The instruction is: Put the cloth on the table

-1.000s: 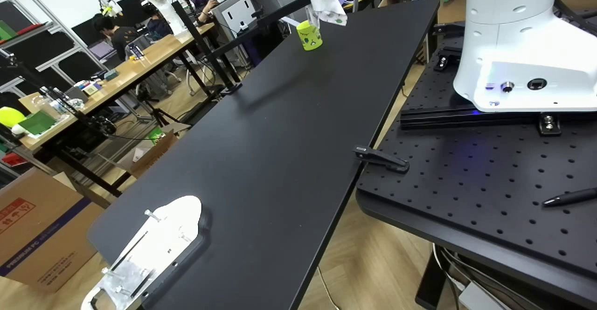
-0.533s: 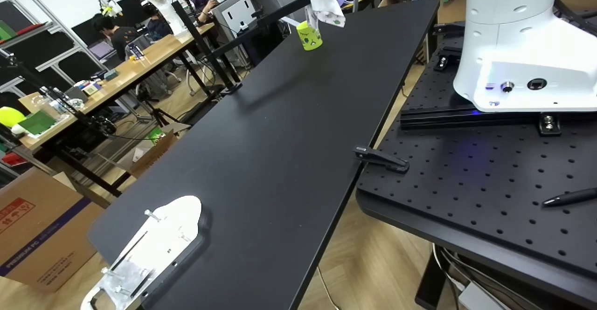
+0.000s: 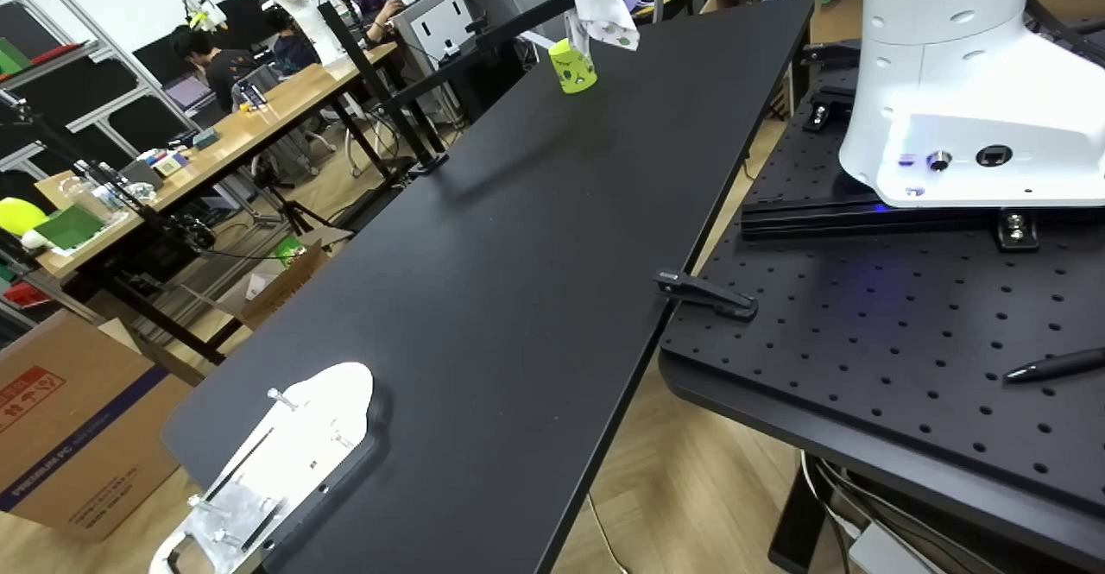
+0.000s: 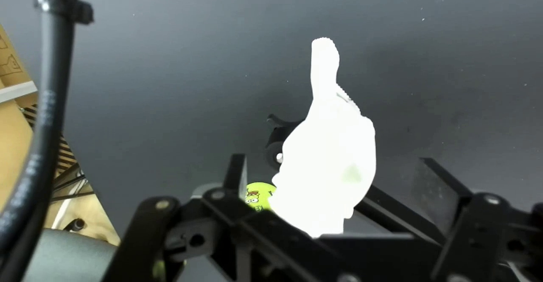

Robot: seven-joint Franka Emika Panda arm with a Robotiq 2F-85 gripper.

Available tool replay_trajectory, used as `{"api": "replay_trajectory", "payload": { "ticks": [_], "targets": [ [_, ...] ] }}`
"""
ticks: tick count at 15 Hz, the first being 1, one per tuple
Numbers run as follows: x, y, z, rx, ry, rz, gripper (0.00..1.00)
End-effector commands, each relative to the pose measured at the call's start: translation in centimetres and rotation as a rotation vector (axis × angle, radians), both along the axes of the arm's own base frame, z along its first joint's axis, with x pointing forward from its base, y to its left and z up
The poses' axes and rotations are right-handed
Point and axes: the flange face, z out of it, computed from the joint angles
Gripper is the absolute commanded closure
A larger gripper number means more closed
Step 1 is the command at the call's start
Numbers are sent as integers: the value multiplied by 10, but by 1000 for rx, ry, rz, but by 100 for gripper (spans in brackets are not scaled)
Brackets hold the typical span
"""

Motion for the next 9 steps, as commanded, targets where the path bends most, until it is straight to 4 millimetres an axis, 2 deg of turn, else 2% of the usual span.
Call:
{"api": "replay_trajectory", "payload": {
  "ticks": [1,5,6,7,9],
  "targets": [
    [14,-15,-6,1,-15,43,0],
    [33,-21,-16,2,-11,93,0],
    [37,-21,-18,-1,-10,106,9],
    [41,-21,-19,1,-7,121,26],
    [46,-20,-21,7,-2,136,40]
  ]
}}
